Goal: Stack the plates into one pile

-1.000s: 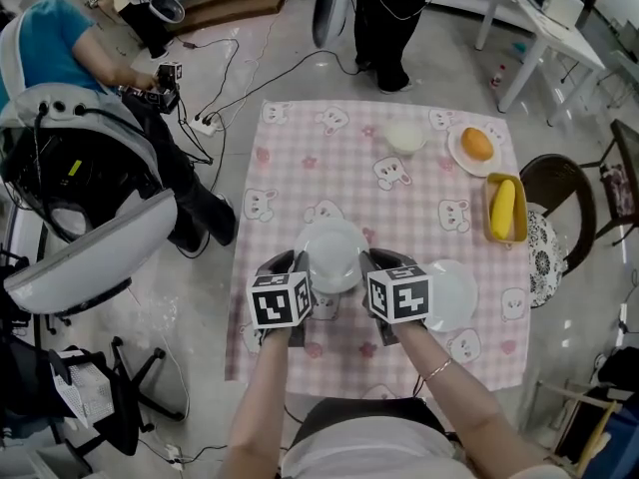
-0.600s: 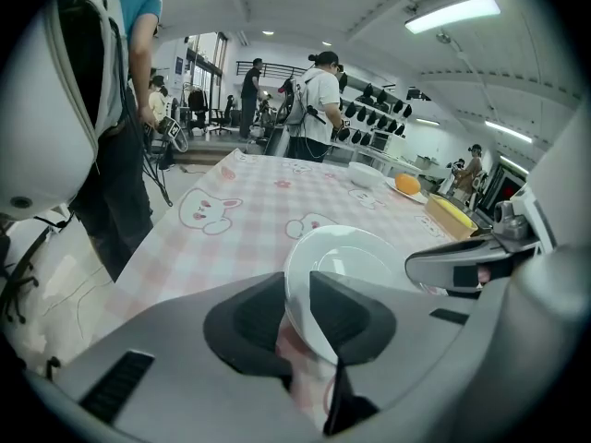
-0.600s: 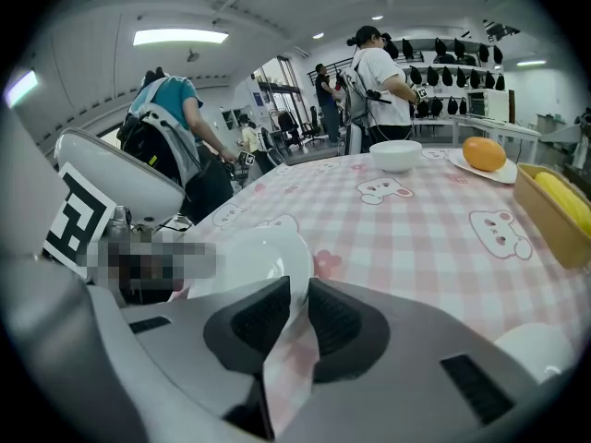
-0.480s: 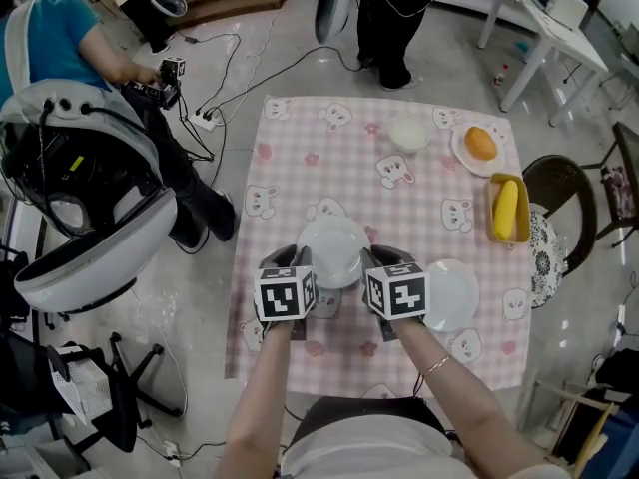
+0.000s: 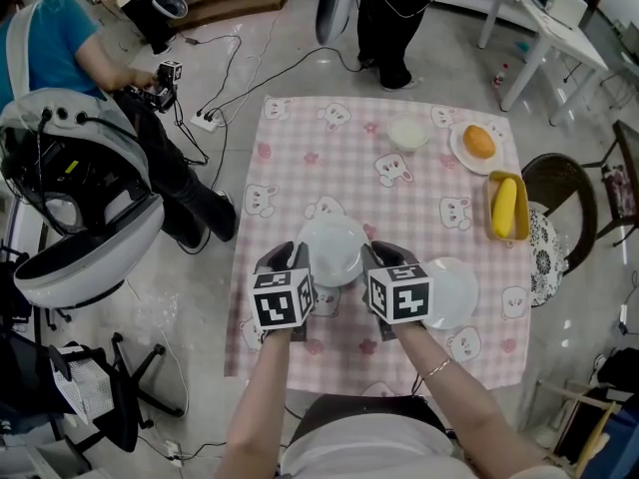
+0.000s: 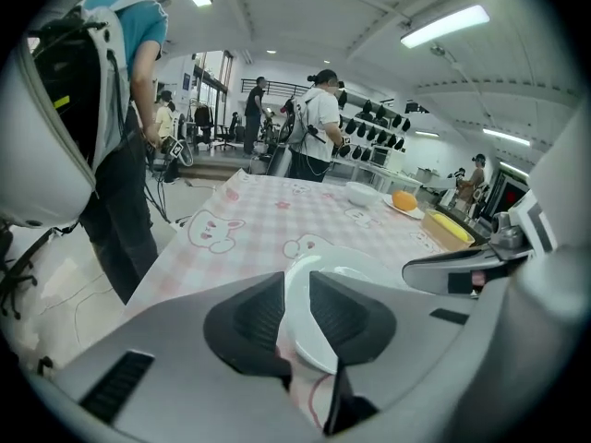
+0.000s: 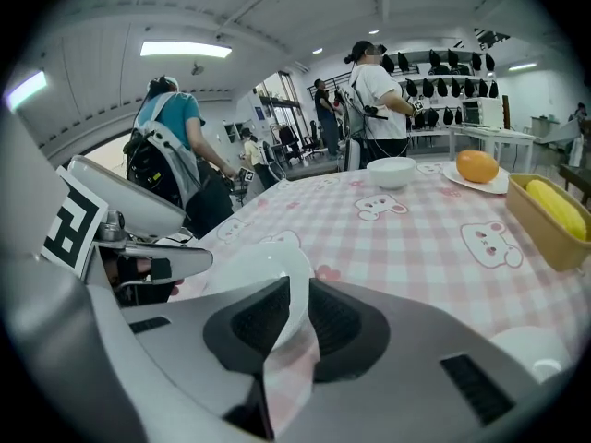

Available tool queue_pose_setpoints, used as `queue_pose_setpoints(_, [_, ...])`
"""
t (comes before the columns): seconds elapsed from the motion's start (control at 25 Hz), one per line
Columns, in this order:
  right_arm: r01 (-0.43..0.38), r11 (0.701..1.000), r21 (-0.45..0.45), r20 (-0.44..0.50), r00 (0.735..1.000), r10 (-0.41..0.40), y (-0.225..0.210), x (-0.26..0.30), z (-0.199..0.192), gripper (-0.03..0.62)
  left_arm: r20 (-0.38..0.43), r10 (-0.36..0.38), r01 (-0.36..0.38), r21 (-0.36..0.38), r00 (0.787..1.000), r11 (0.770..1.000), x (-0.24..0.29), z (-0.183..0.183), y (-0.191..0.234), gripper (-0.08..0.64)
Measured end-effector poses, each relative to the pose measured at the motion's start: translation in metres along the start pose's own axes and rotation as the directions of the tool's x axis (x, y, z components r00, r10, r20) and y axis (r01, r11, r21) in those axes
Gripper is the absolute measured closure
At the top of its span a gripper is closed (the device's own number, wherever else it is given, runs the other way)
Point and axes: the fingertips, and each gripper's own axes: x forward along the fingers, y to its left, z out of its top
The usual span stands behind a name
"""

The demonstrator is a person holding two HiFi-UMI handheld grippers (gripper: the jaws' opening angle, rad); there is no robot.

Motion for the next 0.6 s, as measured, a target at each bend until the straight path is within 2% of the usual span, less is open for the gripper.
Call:
queue_pose_setpoints(0.12, [-0.018,1.000,0.004,0.036,0.999,0.018,0.002,-0.016,0.006,0.522,0.028,-0.049,0.048,0.028,0.998,0.998,-0.007,0.005,-0.019,0.459])
queue_pose_setpoints(0.28, [-0.038,0.999,-0.002,0.060,0.997,0.038,-0.004,-0.044,0.005,0.512,0.057,-0.172,0.169,0.053,0.983,0.984,-0.013,0.006,-0.063,0.443])
queue_pose_setpoints(0.44, [-0.002,1.000,0.019,0.095,0.995,0.000,-0.031,-0.079,-0.003,0.511,0.037,-0.262,0.257,0.098,0.964,0.961,-0.010,0.001,-0.117,0.442])
queue_pose_setpoints(0.6, [0.068,0.995,0.073,0.110,0.991,-0.075,-0.062,-0.109,-0.019,0.511,-0.010,-0.330,0.328,0.134,0.944,0.935,-0.007,-0.009,-0.159,0.433])
